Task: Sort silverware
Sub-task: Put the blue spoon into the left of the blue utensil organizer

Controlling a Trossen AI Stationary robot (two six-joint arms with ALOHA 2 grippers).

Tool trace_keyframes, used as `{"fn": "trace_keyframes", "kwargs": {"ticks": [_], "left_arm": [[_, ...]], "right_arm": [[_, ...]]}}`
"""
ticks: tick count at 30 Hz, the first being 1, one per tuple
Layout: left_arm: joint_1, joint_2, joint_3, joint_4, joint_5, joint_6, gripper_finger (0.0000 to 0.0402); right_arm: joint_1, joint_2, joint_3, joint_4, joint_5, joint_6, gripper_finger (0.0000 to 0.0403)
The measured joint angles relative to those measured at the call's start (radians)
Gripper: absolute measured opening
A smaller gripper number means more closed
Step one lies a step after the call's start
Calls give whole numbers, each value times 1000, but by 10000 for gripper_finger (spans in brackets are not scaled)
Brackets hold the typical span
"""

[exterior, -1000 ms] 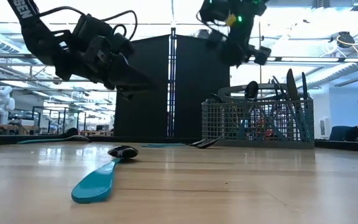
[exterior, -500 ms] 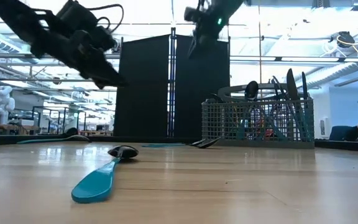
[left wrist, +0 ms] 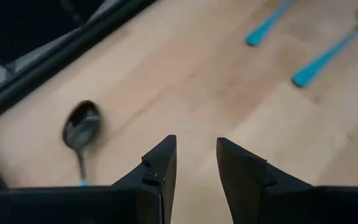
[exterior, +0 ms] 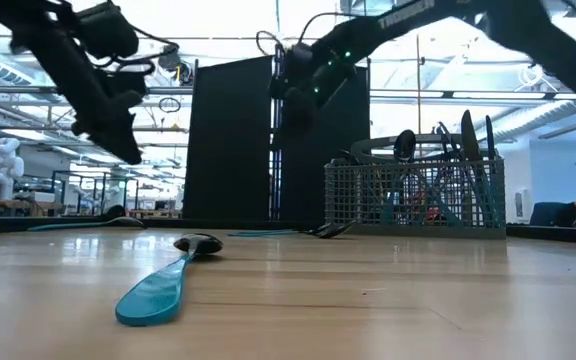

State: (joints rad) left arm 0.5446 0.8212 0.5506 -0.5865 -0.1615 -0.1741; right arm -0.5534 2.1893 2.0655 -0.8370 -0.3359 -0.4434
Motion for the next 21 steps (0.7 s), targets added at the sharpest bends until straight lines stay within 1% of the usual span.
{"fn": "trace_keyframes", "kwargs": {"ticks": [4, 7, 9, 11, 14, 17, 21], "left_arm": [[116, 79, 60, -25, 97, 66, 111], [205, 149, 68, -66, 102, 84, 111], [262, 197, 70, -60, 112, 87, 111], [303, 246, 70, -60, 146, 101, 111], [329, 307, 70, -55, 187, 108, 111], [324, 350, 70, -51, 192, 109, 111], [306, 371, 70, -35, 193, 128, 111]], "right_arm": [[-45, 56, 26, -87, -14, 55, 86], [-61, 85, 27, -140, -59, 66, 87], [-56, 104, 28, -149, -65, 66, 87], [-45, 123, 28, -147, -63, 63, 87], [-23, 140, 28, -151, -59, 45, 87], [3, 152, 28, -162, -57, 30, 87], [25, 169, 25, -134, -56, 14, 87]]}}
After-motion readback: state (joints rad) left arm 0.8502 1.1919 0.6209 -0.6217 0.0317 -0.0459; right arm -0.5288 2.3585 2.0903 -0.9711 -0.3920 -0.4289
